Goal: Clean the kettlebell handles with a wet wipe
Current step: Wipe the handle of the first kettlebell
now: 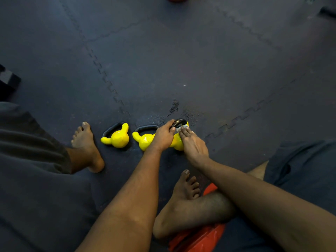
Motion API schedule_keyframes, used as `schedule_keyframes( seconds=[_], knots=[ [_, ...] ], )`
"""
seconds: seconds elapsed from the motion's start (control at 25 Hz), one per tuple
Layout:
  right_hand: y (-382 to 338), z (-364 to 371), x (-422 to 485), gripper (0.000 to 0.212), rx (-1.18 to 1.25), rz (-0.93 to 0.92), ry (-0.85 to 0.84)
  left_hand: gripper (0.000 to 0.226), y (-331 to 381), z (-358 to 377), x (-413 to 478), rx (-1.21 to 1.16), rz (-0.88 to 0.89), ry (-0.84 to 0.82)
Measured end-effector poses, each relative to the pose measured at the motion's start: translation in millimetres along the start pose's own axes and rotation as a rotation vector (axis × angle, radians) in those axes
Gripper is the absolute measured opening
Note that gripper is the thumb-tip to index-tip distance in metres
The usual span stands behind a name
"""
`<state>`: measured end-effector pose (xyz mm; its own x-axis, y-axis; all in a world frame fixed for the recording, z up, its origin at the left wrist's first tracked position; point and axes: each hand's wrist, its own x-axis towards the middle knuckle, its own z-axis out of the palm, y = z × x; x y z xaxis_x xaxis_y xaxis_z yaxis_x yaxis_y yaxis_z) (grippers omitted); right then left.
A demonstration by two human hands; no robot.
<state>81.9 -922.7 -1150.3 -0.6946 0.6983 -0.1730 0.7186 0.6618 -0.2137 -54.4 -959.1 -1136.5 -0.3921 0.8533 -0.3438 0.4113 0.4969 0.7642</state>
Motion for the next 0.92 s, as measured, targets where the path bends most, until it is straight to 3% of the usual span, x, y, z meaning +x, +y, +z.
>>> schedule_keyframes(
  seconds=[0.28,0.44,0.56,0.76,0.84,0.92],
  knots=[
    [-1,-6,-6,0.060,0.036,0.050,0.012,0.043,2,0,-4,0.003,0.009,0.017],
    [0,-16,-11,0.042,0.065,0.122,0.048,0.043,6,0,-7,0.029,0.061,0.016],
    [7,-20,-10,0.041,0.326,0.247,0.111,0.042,10,3,-8,0.050,0.101,0.012],
    [35,-17,4,0.023,0.818,0.738,0.286,0.043,3,3,-7,0.047,0.092,0.026],
    [33,-16,13,0.019,1.109,0.737,0.231,0.043,-1,2,-5,0.043,0.087,0.015],
    [21,-15,19,0.035,1.341,0.612,0.081,0.043,-3,1,-5,0.034,0.084,0.012]
  ],
)
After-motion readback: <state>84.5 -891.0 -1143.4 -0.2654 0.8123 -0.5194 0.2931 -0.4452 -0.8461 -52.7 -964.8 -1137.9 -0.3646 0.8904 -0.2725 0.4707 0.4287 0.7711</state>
